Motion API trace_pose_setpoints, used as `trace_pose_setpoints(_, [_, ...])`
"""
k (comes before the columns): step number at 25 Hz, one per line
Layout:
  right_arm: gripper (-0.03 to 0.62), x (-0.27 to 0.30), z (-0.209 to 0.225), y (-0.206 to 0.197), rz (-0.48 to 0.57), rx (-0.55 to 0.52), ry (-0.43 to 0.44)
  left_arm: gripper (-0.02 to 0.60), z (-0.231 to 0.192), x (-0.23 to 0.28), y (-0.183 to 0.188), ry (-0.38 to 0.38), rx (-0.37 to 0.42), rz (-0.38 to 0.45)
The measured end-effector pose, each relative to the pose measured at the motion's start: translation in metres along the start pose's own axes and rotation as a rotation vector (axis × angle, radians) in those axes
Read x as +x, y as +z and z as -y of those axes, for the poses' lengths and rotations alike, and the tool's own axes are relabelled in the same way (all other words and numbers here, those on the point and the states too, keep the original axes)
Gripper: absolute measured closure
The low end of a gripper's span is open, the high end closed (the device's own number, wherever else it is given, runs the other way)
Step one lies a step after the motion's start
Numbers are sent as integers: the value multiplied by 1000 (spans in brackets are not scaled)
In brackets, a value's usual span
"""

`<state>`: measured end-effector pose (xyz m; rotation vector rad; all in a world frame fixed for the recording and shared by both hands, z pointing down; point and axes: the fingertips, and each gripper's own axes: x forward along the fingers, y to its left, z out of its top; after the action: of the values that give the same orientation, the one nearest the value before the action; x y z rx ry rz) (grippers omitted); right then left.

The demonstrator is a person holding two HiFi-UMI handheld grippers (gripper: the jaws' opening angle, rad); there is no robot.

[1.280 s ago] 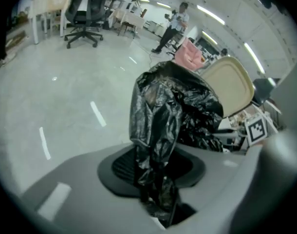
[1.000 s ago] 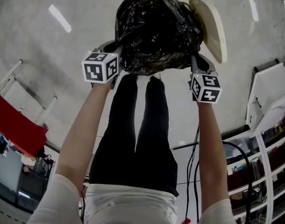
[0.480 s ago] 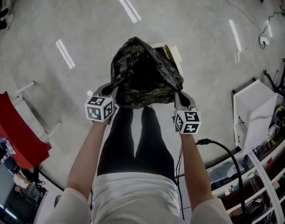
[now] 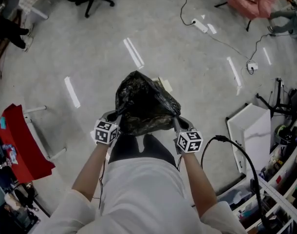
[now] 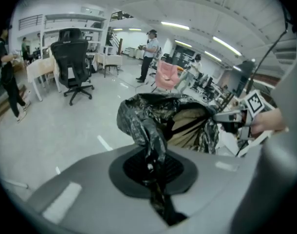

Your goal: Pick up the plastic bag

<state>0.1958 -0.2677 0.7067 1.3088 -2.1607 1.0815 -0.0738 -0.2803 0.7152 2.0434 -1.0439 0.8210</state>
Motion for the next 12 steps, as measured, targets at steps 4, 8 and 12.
trace_pose_setpoints(4, [591, -37, -22, 9, 25, -51, 50, 574, 15, -44, 15, 25, 36, 46])
trace_pose_setpoints(8, [591, -64, -42, 13, 62, -77, 84, 574, 32, -80, 20, 38, 29, 96])
trace_pose_setpoints(12, [591, -90, -67, 25, 138, -87, 95, 574, 49, -121, 22, 41, 13, 165])
